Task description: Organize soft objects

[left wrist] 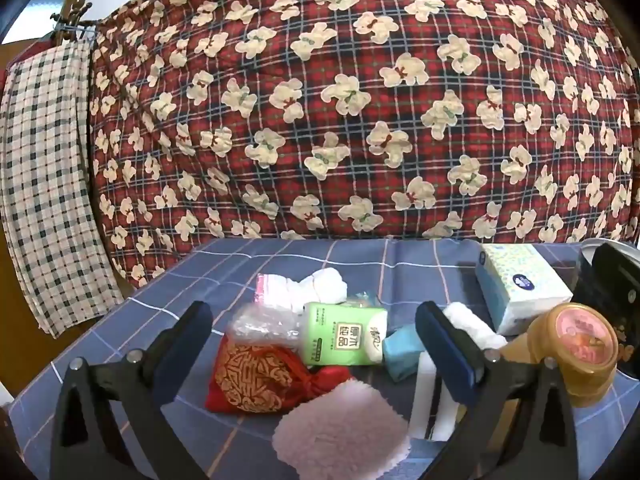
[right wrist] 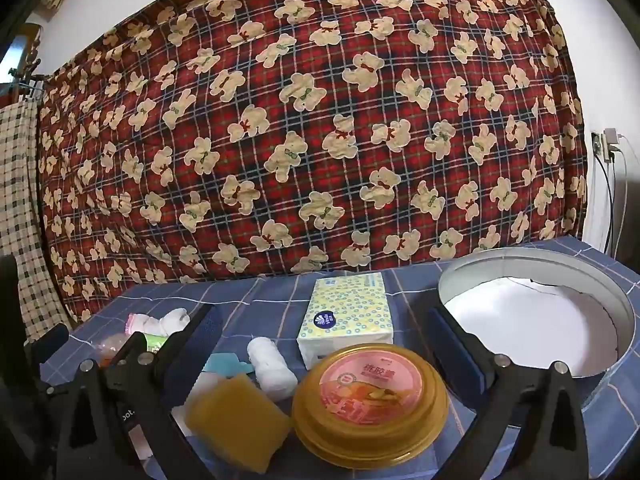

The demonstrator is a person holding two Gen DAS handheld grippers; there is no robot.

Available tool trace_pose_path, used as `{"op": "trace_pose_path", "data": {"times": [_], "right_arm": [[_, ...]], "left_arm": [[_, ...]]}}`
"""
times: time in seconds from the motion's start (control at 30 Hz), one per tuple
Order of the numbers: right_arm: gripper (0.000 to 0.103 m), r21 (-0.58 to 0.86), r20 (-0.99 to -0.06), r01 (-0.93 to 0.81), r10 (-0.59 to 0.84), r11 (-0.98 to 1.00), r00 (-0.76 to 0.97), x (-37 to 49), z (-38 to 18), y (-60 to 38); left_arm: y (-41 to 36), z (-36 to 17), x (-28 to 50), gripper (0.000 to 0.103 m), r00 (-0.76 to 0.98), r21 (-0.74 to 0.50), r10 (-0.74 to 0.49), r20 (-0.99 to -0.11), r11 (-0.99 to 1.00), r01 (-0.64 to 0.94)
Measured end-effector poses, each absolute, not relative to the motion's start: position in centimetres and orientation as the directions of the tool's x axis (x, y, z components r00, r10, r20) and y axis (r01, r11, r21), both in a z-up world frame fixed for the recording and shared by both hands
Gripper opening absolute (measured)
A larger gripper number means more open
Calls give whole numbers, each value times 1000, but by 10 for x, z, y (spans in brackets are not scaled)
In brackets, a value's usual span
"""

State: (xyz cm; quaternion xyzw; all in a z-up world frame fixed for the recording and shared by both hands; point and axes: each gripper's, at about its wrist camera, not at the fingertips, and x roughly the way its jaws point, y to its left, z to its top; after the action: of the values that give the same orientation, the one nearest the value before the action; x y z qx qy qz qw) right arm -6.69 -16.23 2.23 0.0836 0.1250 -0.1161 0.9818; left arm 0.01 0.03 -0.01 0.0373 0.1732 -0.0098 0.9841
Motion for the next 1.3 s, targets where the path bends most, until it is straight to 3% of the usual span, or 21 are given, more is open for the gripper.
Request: {"op": "trace_pose_path", "data": {"times": [1.3], "right_arm": [[103, 95, -241, 248, -220, 964, 945, -69, 24, -154]], "left_arm": [[2, 0, -3, 103, 934, 37, -46, -353, 997, 63]]}}
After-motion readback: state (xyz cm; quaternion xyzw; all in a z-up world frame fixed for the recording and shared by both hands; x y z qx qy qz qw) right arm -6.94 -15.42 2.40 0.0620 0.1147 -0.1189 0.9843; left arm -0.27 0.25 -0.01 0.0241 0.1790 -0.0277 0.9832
